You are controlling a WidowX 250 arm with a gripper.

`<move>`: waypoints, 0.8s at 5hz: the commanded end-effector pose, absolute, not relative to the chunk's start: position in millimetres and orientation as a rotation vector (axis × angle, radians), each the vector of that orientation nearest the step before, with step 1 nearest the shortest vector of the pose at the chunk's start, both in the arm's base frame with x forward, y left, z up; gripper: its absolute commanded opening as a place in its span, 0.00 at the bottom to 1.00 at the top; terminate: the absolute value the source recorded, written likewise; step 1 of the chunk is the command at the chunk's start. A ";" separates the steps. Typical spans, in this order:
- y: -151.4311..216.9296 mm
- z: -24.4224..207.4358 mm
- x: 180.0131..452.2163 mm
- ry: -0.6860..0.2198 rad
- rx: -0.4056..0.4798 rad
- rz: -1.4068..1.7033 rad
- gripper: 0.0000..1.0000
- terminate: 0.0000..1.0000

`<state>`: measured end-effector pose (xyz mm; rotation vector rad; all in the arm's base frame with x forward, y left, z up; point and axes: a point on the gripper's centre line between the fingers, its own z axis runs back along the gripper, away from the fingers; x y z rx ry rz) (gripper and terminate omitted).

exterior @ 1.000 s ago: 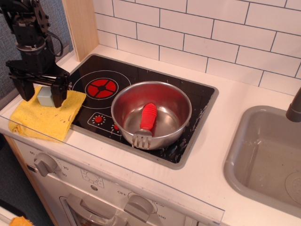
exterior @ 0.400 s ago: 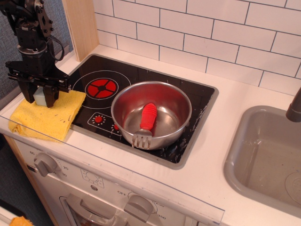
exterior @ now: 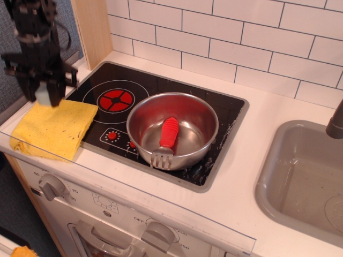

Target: Place the blue cube on the top left burner.

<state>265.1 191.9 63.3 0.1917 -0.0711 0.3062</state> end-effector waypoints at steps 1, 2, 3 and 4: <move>174.9 110.6 308.3 -0.202 0.209 0.241 0.00 0.00; 162.8 102.5 335.2 -0.214 0.189 0.189 0.00 0.00; 151.9 89.8 358.0 -0.212 0.191 0.127 0.00 0.00; 141.8 71.6 371.7 -0.178 0.179 0.086 0.00 0.00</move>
